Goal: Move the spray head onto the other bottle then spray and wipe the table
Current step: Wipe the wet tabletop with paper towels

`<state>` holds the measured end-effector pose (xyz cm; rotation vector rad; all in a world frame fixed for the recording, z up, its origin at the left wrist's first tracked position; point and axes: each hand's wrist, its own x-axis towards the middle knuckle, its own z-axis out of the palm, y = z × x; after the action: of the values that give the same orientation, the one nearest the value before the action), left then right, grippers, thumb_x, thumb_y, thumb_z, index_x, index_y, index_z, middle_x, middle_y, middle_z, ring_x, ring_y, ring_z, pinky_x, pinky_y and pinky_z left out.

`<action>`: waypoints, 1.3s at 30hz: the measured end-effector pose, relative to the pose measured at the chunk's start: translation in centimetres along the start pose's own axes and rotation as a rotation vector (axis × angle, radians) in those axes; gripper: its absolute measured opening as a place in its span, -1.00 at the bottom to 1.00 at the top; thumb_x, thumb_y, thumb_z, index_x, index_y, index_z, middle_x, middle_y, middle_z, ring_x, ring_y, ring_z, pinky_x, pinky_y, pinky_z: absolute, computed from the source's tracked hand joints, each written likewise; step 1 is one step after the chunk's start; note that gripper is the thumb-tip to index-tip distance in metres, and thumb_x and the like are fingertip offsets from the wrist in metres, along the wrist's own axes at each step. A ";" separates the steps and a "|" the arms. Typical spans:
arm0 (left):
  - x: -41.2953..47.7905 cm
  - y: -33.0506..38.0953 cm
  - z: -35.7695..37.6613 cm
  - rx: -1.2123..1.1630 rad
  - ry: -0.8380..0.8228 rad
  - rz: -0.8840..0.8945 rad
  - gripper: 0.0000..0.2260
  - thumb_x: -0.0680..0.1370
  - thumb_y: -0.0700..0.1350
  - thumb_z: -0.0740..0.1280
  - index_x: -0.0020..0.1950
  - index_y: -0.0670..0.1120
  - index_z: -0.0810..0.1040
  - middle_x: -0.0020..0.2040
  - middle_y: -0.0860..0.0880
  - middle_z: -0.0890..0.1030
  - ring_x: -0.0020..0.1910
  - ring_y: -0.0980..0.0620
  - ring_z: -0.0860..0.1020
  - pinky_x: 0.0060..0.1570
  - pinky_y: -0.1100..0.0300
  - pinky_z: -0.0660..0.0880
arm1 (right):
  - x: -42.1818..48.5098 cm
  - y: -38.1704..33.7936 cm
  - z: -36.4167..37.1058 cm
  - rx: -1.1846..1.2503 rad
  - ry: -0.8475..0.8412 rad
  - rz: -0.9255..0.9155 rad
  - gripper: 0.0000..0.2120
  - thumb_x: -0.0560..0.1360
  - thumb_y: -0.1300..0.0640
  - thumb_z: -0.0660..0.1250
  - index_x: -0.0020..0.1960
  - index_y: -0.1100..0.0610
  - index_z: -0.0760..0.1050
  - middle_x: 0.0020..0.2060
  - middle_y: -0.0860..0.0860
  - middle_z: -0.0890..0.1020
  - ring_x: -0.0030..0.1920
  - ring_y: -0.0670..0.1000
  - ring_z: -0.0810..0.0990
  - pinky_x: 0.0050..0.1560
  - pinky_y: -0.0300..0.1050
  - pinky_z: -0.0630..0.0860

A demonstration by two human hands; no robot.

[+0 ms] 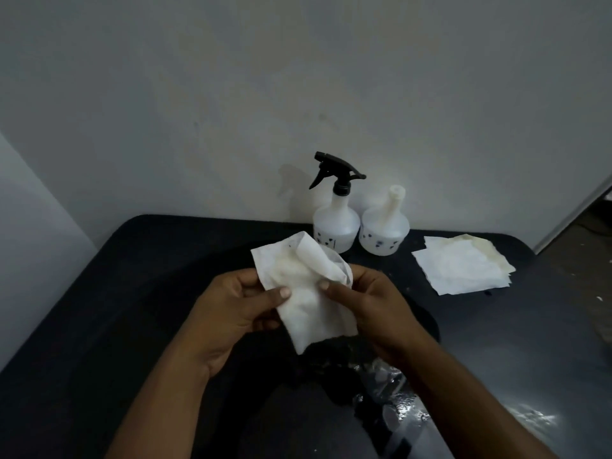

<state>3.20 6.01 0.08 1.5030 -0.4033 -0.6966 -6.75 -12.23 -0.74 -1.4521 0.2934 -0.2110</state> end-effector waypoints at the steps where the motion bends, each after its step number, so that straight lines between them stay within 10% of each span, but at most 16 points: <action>1: 0.2 0.0 0.1 0.003 0.002 0.025 -0.71 0.32 0.01 0.49 -0.01 -0.06 0.72 -0.04 -0.14 0.74 -0.04 -0.11 0.71 -0.12 0.14 0.65 | 0.2 -0.1 -0.8 -0.024 0.007 0.011 -0.85 0.49 0.15 0.41 0.05 0.10 0.65 -0.02 0.10 0.72 0.00 0.09 0.68 0.03 0.05 0.57; 13: 1.3 0.8 4.3 0.046 -0.096 0.164 -0.77 0.42 -0.04 0.43 0.05 -0.02 0.71 -0.01 -0.14 0.74 -0.02 -0.20 0.70 -0.01 -0.14 0.61 | -0.2 -2.3 -5.9 0.037 -0.115 0.054 -0.73 0.40 0.25 0.49 0.09 0.21 0.63 0.04 0.23 0.68 0.03 0.19 0.65 0.16 0.19 0.54; 18: 1.6 1.7 6.7 0.031 -0.046 0.343 -0.83 0.42 -0.12 0.40 -0.06 0.06 0.73 -0.10 -0.04 0.75 -0.09 0.01 0.71 -0.17 0.16 0.64 | -0.3 -2.8 -7.3 0.032 -0.053 -0.068 -0.86 0.36 0.29 0.44 -0.15 0.11 0.71 -0.19 0.06 0.73 -0.13 0.00 0.66 -0.05 -0.10 0.60; 23: 1.3 1.8 6.8 0.315 0.048 0.580 -0.53 0.50 -0.37 0.39 -0.13 0.27 0.70 -0.14 0.29 0.71 -0.10 0.28 0.66 -0.11 0.45 0.53 | -0.1 -2.2 -9.0 0.102 -0.032 -0.108 -0.52 0.46 0.52 0.22 -0.34 0.05 0.69 -0.29 -0.01 0.73 -0.24 -0.05 0.70 -0.22 -0.23 0.59; 39: 1.5 2.3 6.1 0.451 0.189 0.794 -0.80 0.48 -0.19 0.35 -0.04 0.09 0.67 -0.05 0.27 0.67 -0.05 0.24 0.64 -0.04 0.44 0.50 | 0.3 -0.3 -8.7 0.340 -0.110 -0.067 -0.74 0.43 0.36 0.27 -0.23 0.12 0.68 -0.14 0.07 0.72 -0.09 0.07 0.70 -0.19 -0.09 0.65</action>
<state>0.79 0.22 2.46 1.6278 -0.9828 0.1784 -9.24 -20.61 -1.31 -1.1323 0.1121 -0.2234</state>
